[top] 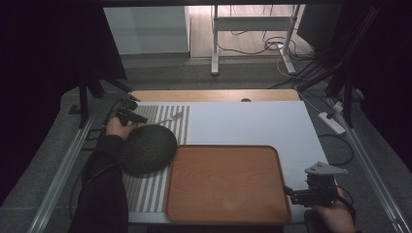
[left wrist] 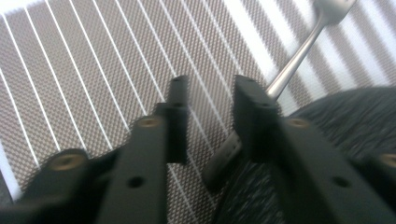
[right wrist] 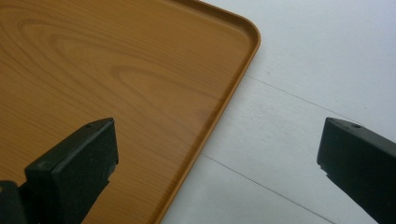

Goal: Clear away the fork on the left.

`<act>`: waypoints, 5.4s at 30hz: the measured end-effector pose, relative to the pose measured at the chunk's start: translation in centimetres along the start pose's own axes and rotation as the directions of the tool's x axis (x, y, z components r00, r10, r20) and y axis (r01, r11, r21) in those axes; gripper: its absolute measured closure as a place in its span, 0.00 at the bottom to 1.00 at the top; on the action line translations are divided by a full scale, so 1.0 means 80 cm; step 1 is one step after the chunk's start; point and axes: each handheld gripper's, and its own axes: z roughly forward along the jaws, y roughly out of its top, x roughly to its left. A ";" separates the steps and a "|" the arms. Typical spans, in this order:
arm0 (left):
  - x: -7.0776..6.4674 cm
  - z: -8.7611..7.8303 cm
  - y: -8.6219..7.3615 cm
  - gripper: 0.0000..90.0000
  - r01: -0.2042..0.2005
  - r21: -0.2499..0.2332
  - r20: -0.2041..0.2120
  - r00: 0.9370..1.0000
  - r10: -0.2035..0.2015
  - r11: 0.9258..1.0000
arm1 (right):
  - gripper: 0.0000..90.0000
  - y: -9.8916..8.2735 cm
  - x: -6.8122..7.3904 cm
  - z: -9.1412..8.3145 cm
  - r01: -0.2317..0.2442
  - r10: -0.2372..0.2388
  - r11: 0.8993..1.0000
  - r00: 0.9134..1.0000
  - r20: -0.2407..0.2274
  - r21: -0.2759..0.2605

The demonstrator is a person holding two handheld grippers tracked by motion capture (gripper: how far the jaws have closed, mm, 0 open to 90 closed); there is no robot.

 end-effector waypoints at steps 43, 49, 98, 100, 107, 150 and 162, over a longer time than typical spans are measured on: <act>-0.042 0.038 0.037 0.73 -0.205 0.088 0.026 0.979 0.204 0.975 | 0.00 0.000 0.000 0.000 0.008 -0.008 1.000 1.000 0.001 0.004; -0.034 0.034 0.033 0.92 -0.222 0.088 0.059 0.974 0.217 0.971 | 0.00 0.000 0.000 0.000 0.009 -0.009 1.000 1.000 0.002 0.008; -0.044 -0.037 -0.028 0.93 -0.176 0.059 0.126 0.978 0.168 0.983 | 0.00 0.000 0.000 0.001 0.001 -0.001 1.000 1.000 0.002 0.015; -0.051 -0.040 -0.034 0.93 -0.182 0.061 0.125 0.977 0.173 0.981 | 0.00 0.000 0.000 0.001 -0.001 0.001 1.000 1.000 0.001 0.014; -0.071 -0.056 -0.056 0.93 -0.182 0.030 0.139 0.974 0.176 0.983 | 0.00 0.000 0.000 0.001 0.003 -0.003 1.000 1.000 0.002 0.018; -0.281 -0.049 -0.112 0.93 -0.327 0.052 0.293 0.908 0.299 0.944 | 0.00 0.000 0.006 -0.001 0.044 -0.044 0.999 0.999 -0.003 0.011; -0.324 -0.029 -0.127 0.93 -0.349 0.106 0.306 0.903 0.303 0.931 | 0.00 0.000 0.007 0.000 0.053 -0.053 0.999 0.999 -0.007 0.011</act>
